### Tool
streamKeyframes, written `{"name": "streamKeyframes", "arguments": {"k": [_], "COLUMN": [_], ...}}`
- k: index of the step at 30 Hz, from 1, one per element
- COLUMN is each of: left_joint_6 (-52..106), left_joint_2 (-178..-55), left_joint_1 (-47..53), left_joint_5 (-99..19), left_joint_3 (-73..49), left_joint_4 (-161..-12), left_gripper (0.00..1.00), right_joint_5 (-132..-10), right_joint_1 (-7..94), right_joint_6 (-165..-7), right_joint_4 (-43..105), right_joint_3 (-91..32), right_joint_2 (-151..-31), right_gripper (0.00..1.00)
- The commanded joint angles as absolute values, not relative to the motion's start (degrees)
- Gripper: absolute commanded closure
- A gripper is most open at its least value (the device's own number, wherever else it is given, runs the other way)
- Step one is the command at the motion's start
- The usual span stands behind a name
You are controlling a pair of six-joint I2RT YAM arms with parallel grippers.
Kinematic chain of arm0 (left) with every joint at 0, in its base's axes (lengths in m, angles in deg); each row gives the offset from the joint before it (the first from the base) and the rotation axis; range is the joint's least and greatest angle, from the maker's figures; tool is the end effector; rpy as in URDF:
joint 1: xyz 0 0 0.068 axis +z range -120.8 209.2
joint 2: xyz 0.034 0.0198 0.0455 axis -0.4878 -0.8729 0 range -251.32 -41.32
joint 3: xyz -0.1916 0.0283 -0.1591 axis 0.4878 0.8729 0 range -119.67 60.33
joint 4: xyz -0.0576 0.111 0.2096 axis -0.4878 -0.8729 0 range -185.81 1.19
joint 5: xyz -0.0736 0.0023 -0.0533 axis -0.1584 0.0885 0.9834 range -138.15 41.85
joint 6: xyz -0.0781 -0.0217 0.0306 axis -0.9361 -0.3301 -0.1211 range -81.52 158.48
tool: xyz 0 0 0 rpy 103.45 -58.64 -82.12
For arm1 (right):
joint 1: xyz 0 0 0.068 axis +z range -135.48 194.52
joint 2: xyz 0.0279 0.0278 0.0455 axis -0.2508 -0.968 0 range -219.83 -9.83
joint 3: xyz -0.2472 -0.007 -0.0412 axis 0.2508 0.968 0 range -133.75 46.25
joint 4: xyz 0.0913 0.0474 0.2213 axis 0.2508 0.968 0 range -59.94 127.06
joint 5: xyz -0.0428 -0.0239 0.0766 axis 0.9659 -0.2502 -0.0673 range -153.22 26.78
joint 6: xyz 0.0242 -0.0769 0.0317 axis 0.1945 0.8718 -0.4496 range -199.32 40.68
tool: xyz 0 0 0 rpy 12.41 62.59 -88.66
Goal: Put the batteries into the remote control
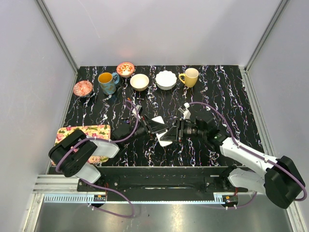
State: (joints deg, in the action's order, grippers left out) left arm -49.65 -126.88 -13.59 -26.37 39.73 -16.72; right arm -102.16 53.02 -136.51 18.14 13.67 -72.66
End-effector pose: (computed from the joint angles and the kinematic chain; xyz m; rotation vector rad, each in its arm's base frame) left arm 0.1976 -0.2216 0.1921 -0.3364 1.8368 -2.0258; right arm 0.1755 0.2011 0.2238 -0.1944 2.2328 1.6778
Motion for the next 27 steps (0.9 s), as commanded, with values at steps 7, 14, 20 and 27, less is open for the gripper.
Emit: {"name": "streamKeyframes", "arguments": {"k": [7,14,20,27], "left_joint_6": [-52.66,-52.83,-53.01,-52.75], "left_joint_2": [-128.41,-129.47,-131.05,-132.02], "left_joint_1": [-15.36,-16.50,-17.91,-19.23], "left_joint_5": [-26.35,-25.74,-24.07,-24.50], "left_joint_3": [36.78,35.63,33.87,33.61], "left_joint_4": [4.53,5.23,6.46,6.46], "left_gripper": [1.00,1.00,1.00,1.00], "right_joint_5": [-104.53,-105.14,-105.76,-105.32], "right_joint_1": [53.90,53.90,53.90,53.81], "right_joint_6": [-134.96,-136.89,-138.65,-139.26], "right_joint_4": [15.91,13.28,10.47,9.41], "right_joint_3": [10.92,11.88,11.53,10.83], "right_joint_2": [-73.20,-74.25,-76.27,-77.24], "right_gripper": [0.63,0.76,0.79,0.64]}}
